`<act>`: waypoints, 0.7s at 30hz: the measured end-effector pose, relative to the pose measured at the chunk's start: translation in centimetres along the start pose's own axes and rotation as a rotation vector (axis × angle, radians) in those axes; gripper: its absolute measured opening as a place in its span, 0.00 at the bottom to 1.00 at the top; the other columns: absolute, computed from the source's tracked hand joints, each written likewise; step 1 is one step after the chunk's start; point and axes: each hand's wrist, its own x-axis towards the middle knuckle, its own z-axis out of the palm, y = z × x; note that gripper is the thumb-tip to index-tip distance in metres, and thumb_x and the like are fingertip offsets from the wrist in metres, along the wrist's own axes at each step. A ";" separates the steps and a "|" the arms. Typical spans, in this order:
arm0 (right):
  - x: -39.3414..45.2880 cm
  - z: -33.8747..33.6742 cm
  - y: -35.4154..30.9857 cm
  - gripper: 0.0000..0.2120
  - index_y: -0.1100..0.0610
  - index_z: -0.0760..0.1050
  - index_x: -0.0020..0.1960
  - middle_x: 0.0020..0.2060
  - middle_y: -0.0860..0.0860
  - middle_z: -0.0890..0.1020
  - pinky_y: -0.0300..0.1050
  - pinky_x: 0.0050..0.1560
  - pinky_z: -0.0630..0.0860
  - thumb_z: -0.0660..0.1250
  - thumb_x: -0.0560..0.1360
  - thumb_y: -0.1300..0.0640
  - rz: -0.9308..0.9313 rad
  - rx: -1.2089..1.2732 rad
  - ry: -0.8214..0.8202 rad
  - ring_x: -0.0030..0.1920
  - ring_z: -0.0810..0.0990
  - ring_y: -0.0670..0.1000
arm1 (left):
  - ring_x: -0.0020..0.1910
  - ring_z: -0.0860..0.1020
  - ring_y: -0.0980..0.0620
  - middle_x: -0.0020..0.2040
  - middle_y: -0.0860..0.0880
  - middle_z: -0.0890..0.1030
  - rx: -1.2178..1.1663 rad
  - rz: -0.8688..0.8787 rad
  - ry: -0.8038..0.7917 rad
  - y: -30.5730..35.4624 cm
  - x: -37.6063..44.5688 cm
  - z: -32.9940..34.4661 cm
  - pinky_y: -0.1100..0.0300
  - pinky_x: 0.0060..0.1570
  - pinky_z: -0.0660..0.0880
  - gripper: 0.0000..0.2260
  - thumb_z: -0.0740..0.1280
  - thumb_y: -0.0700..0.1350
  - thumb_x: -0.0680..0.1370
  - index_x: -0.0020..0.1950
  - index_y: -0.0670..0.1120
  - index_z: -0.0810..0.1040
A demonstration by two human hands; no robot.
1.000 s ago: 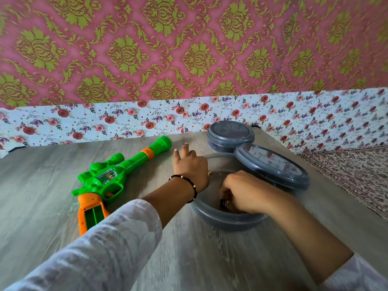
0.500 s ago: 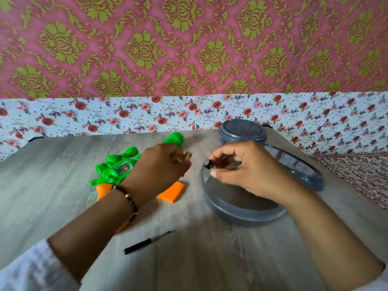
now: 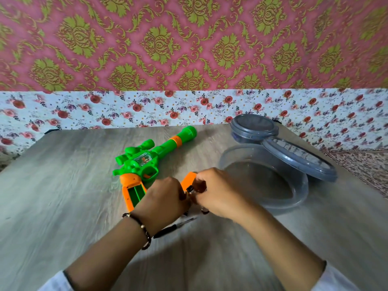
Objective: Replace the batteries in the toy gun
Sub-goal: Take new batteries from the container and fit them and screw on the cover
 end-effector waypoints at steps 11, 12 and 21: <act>0.9 1.1 0.1 0.04 0.58 0.76 0.43 0.36 0.55 0.81 0.46 0.36 0.76 0.66 0.69 0.59 0.094 -0.023 0.033 0.40 0.79 0.56 | 0.47 0.81 0.43 0.44 0.42 0.83 -0.036 -0.045 0.008 -0.2 0.1 1.2 0.52 0.45 0.77 0.11 0.66 0.50 0.73 0.45 0.42 0.80; 0.8 1.1 0.0 0.04 0.58 0.76 0.43 0.35 0.55 0.81 0.46 0.36 0.76 0.66 0.70 0.58 0.088 -0.018 0.036 0.39 0.79 0.56 | 0.48 0.81 0.43 0.45 0.42 0.83 -0.025 -0.037 0.017 -0.1 0.1 1.3 0.51 0.46 0.77 0.13 0.66 0.51 0.74 0.46 0.42 0.80; -2.0 0.6 0.4 0.06 0.51 0.70 0.39 0.32 0.47 0.77 0.44 0.36 0.72 0.64 0.73 0.59 -0.038 -0.135 0.096 0.38 0.77 0.52 | 0.51 0.79 0.43 0.52 0.44 0.82 0.005 0.033 0.116 0.6 -0.7 1.4 0.59 0.40 0.67 0.12 0.60 0.50 0.78 0.59 0.49 0.75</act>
